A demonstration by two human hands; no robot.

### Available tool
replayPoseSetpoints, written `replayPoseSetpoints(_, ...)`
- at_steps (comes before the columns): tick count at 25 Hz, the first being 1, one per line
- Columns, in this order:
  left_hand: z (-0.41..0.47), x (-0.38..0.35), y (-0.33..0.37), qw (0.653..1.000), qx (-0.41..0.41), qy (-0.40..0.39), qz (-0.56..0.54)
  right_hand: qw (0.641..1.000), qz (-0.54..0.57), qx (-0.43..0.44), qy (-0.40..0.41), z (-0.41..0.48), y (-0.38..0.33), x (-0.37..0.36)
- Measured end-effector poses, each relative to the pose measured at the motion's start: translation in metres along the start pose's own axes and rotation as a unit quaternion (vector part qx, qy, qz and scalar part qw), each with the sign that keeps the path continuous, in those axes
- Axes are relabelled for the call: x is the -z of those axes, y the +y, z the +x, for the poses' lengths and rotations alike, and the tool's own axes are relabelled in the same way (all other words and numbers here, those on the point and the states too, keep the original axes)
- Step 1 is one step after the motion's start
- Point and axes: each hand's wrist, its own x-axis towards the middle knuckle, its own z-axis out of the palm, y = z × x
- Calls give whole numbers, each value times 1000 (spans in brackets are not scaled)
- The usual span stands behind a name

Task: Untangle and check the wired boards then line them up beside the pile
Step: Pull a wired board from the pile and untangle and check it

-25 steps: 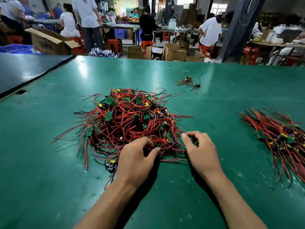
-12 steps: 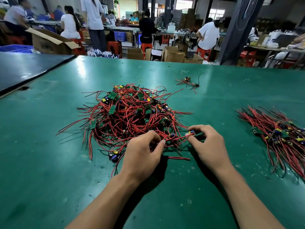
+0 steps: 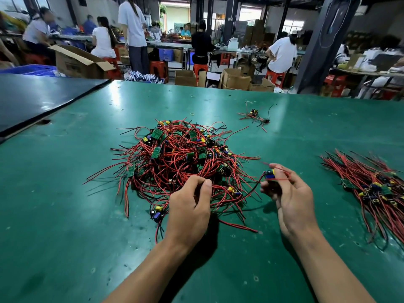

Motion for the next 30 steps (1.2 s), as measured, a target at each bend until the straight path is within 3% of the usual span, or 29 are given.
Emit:
replayPoseSetpoints(5,-1,-1,-1,999,-2,-42,25,981,155,-101,-53,-1,-10,-5)
replayPoseSetpoints(9,1,-2,-6,996,26,-66,55,937,303,-167,-47,2,-27,1)
replayPoseSetpoints(11,2,-3,-5,995,39,-67,63,924,324,-195,-61,2,-29,4)
replayPoseSetpoints(16,3,0,-1,997,43,-59,35,951,84,-208,-211,-16,-4,-14)
replayPoseSetpoints(19,2,1,5,997,25,-68,4,956,-14,-176,-234,-27,12,-27)
replayPoseSetpoints(24,-3,1,14,993,34,-113,-31,958,-64,-126,-249,-36,18,-30)
replayPoseSetpoints(30,-2,2,17,970,142,-146,-129,962,-74,-142,-220,-33,14,-31)
